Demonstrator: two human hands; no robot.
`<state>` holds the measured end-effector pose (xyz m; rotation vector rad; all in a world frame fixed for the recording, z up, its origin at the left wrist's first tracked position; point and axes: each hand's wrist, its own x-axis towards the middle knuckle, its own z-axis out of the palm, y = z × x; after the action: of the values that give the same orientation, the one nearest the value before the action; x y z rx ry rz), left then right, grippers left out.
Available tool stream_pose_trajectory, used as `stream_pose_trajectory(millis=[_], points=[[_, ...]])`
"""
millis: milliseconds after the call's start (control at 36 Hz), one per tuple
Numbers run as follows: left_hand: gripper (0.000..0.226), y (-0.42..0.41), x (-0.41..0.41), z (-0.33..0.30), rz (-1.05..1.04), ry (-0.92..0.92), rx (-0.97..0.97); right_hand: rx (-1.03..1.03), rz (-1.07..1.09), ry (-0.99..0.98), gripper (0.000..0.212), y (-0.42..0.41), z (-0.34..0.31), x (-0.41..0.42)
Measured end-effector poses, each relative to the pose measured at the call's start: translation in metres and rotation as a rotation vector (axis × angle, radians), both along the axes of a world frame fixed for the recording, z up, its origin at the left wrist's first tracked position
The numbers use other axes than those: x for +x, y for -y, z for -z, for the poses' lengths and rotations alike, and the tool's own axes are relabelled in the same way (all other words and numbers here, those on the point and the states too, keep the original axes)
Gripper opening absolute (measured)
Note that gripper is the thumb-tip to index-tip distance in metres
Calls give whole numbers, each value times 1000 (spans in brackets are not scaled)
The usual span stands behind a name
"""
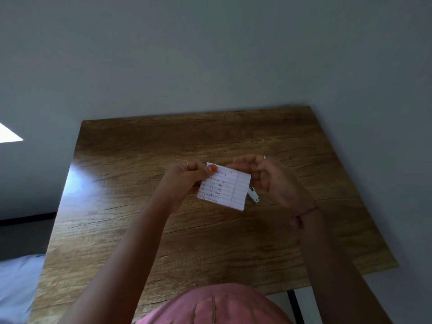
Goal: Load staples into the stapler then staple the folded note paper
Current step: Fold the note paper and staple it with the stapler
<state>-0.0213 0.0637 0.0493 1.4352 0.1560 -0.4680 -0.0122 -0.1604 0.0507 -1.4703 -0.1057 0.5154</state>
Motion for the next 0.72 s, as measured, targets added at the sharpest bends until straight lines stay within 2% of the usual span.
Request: stream_pose_trajectory(millis=[167,222,389,444,556,722], points=[[14,6,-1,0,65,5,64,-299,-107,98,33,-13,-12,6],[13,6,-1,-1,76,18,89,-284,-107,93,29,-17,-13,7],[13,4,1,0,86,22,143,-306,-68,59,39,-24,-10,10],[13,6,1,0,77,30,162,-327,-46,51,33,-27,-8,11],[13,10,2,3,38,62,243,-359,2,50,8,-33,-4,12],[17,12,1,1,23,107,273,-365,29,62,3,-31,-6,10]])
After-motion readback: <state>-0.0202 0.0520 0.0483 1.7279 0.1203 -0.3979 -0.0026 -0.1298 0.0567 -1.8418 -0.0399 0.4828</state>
